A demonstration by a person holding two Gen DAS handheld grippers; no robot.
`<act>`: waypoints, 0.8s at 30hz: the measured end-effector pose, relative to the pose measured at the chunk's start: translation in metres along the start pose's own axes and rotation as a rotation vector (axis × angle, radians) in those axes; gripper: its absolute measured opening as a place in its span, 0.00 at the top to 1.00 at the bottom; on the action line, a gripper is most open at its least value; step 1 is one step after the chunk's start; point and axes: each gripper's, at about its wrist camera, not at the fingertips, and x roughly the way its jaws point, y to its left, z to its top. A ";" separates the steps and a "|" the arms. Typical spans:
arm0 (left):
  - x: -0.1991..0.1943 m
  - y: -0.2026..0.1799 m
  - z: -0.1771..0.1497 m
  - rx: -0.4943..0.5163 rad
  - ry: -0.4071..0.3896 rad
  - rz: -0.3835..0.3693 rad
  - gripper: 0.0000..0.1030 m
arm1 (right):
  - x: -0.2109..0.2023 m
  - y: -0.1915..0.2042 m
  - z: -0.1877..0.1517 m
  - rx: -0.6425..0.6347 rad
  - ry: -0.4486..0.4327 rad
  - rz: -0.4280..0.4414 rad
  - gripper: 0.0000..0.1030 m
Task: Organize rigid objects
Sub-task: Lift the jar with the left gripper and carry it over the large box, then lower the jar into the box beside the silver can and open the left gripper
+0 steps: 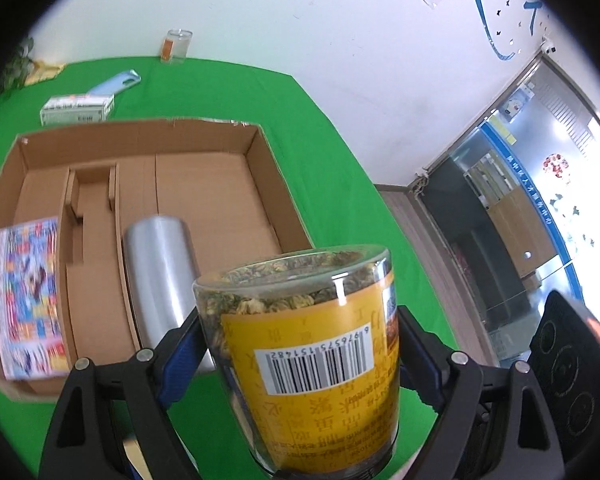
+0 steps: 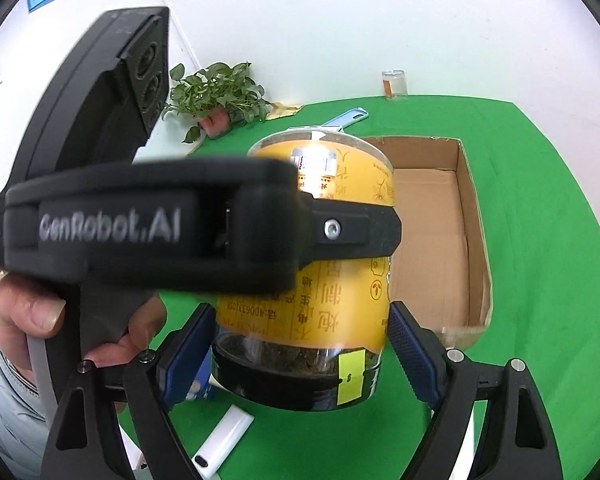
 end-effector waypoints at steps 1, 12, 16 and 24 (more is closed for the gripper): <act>0.004 0.000 0.003 0.005 0.004 0.009 0.15 | 0.005 -0.006 0.008 0.009 0.013 0.011 0.19; 0.060 0.026 0.029 -0.037 0.081 -0.002 0.15 | 0.047 -0.044 0.031 0.040 0.097 0.013 0.19; 0.087 0.033 0.026 -0.045 0.130 -0.005 0.15 | 0.063 -0.062 0.024 0.066 0.137 0.012 0.19; 0.116 0.040 0.019 -0.067 0.185 0.005 0.15 | 0.086 -0.082 0.008 0.111 0.179 0.020 0.19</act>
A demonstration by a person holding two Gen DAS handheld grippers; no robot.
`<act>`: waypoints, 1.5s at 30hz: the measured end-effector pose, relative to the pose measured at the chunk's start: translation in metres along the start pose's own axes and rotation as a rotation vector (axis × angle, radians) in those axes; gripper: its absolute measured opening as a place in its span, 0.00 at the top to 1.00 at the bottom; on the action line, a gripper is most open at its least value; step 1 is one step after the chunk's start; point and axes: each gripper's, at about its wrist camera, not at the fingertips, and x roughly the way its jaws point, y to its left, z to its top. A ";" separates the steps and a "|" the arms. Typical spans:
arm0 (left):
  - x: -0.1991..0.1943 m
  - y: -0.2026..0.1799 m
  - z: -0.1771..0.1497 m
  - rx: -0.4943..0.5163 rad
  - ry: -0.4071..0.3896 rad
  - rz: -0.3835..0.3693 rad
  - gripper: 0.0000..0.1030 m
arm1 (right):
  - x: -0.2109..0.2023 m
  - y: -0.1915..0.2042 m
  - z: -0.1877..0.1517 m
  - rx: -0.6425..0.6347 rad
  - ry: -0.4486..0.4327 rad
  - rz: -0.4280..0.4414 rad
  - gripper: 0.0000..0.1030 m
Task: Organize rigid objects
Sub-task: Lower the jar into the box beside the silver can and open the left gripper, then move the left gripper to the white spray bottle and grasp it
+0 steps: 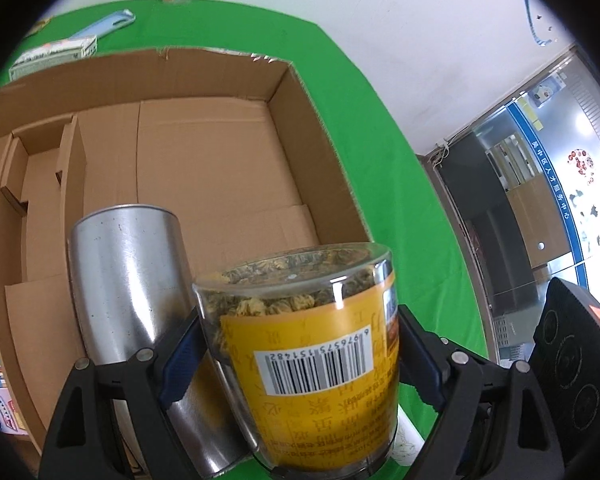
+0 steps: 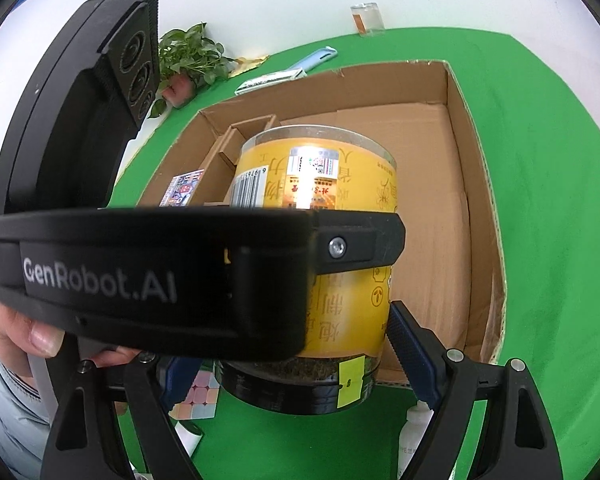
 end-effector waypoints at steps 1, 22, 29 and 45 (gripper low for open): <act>0.002 0.000 0.001 -0.002 0.009 0.001 0.15 | -0.001 0.002 -0.001 0.002 0.002 -0.001 0.19; -0.089 0.015 -0.033 -0.016 -0.228 0.151 0.18 | 0.009 -0.021 -0.010 0.095 0.064 -0.071 0.17; -0.140 0.018 -0.090 -0.002 -0.398 0.242 0.18 | -0.036 0.001 -0.019 0.026 -0.029 -0.044 0.49; -0.186 -0.003 -0.198 0.106 -0.730 0.585 0.33 | -0.107 0.069 -0.116 -0.175 -0.371 -0.325 0.08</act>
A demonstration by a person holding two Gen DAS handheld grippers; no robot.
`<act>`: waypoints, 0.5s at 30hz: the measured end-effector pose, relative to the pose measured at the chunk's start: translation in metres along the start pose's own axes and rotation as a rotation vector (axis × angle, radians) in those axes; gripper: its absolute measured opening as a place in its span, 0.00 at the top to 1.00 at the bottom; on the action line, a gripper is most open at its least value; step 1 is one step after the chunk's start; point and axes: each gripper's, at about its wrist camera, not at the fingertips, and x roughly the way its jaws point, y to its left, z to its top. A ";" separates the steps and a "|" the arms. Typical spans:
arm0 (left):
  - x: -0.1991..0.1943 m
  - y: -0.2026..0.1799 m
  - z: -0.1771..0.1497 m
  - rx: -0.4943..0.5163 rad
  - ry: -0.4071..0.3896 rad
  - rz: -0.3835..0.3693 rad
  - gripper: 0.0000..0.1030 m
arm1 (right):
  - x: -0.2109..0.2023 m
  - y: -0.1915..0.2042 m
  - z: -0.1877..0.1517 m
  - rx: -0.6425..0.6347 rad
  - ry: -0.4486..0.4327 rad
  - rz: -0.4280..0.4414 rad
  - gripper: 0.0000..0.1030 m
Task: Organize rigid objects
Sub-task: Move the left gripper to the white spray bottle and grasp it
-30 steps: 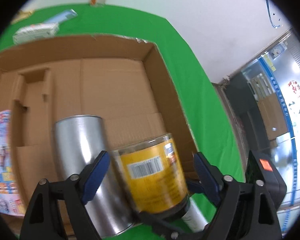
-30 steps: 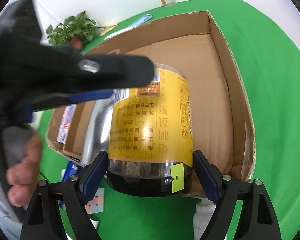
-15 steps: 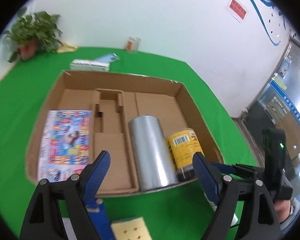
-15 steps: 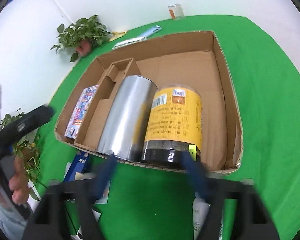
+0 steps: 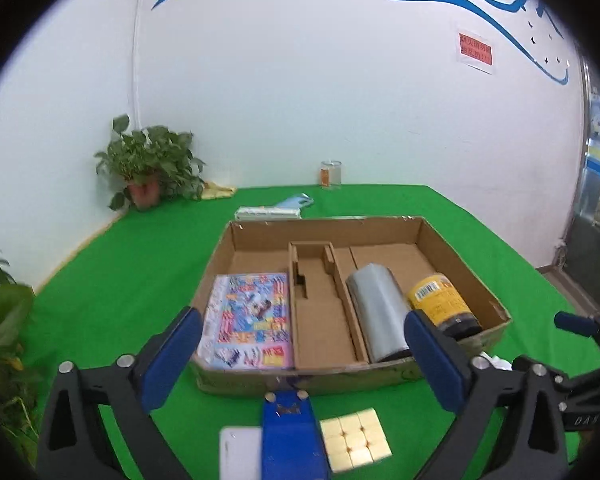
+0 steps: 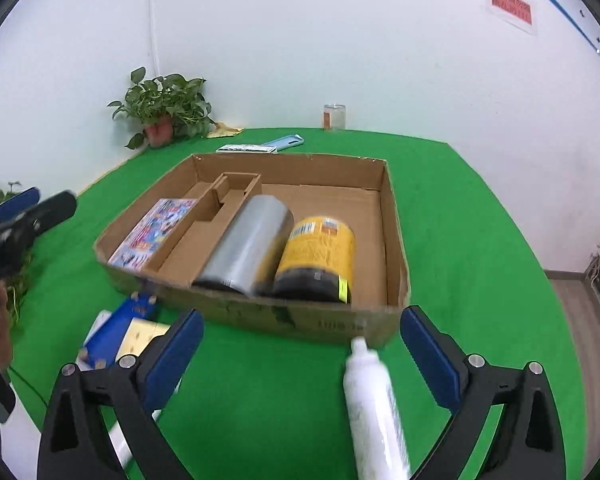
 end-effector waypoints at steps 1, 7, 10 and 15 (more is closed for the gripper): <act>-0.002 0.000 -0.006 -0.003 0.011 -0.011 0.62 | -0.007 0.000 -0.008 0.011 -0.010 0.017 0.31; -0.014 0.008 -0.019 -0.106 0.001 -0.040 0.75 | -0.034 -0.012 -0.049 0.063 -0.028 0.092 0.18; -0.011 0.006 -0.025 -0.135 0.041 -0.076 0.01 | -0.045 -0.027 -0.063 0.100 -0.052 0.073 0.02; 0.009 -0.009 -0.046 -0.116 0.160 -0.154 0.01 | -0.022 -0.062 -0.087 0.132 0.100 0.018 0.16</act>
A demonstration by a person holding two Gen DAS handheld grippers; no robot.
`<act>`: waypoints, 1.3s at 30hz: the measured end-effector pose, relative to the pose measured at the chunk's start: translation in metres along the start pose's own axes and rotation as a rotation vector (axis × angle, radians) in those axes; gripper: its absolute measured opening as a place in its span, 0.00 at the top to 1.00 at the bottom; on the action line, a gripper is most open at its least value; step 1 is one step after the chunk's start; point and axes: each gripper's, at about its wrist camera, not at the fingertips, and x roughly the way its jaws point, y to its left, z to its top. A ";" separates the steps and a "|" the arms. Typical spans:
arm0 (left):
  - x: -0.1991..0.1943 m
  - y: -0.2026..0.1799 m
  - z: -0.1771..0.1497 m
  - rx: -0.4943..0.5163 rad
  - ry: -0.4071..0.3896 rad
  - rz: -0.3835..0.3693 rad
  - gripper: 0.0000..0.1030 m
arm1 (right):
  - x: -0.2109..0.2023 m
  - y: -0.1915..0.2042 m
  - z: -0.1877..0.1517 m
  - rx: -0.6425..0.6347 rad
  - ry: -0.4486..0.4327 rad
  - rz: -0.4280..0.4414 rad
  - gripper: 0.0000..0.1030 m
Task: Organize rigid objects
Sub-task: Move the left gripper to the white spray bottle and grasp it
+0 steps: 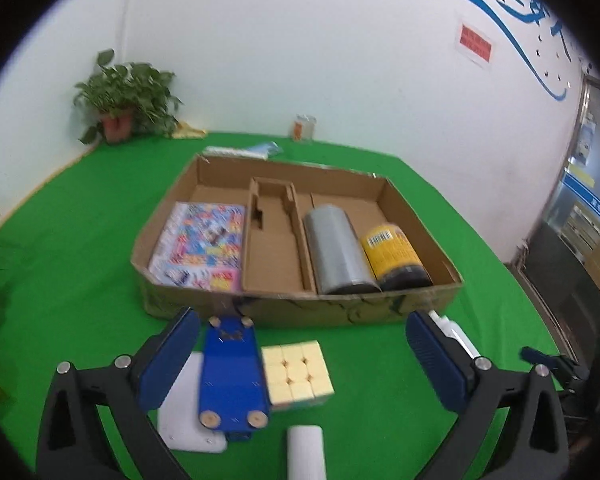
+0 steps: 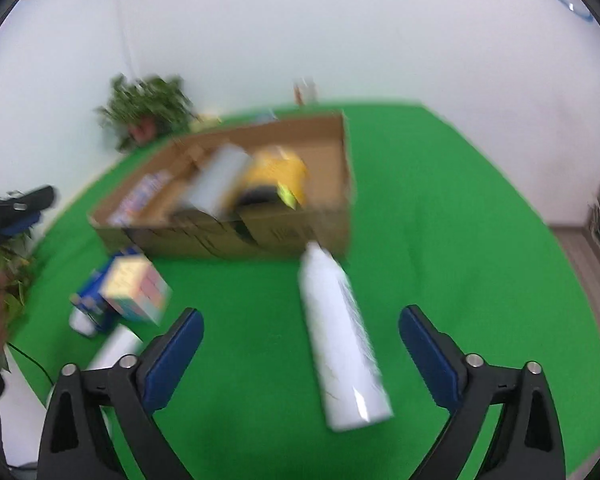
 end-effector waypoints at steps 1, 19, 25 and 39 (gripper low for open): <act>0.005 -0.003 -0.004 0.005 0.020 -0.008 0.01 | 0.010 -0.010 -0.006 0.018 0.064 0.017 0.28; 0.052 -0.066 -0.013 0.052 0.291 -0.289 0.01 | 0.022 -0.033 -0.043 -0.158 0.205 -0.152 0.51; 0.088 -0.080 -0.015 -0.019 0.462 -0.443 0.01 | -0.012 -0.024 -0.037 -0.036 0.071 0.134 0.35; 0.162 -0.099 -0.038 -0.012 0.721 -0.364 0.41 | 0.059 0.007 -0.046 0.164 0.260 0.302 0.51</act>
